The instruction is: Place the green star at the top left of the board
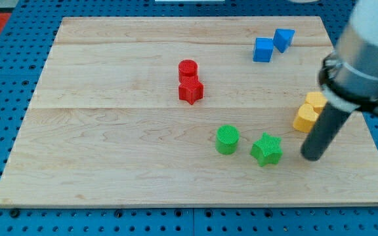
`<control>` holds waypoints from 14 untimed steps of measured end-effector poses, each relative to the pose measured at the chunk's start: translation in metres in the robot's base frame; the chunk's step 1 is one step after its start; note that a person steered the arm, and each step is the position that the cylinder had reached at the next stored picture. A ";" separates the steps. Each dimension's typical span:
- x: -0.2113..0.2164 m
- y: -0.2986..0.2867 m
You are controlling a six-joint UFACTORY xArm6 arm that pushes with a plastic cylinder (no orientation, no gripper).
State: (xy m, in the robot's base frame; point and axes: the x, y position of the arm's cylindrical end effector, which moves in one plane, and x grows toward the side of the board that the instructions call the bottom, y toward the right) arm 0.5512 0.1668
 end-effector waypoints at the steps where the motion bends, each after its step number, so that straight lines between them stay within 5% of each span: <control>1: -0.005 -0.041; 7: -0.138 -0.306; 9: -0.231 -0.355; 11: -0.300 -0.378; 14: -0.282 -0.347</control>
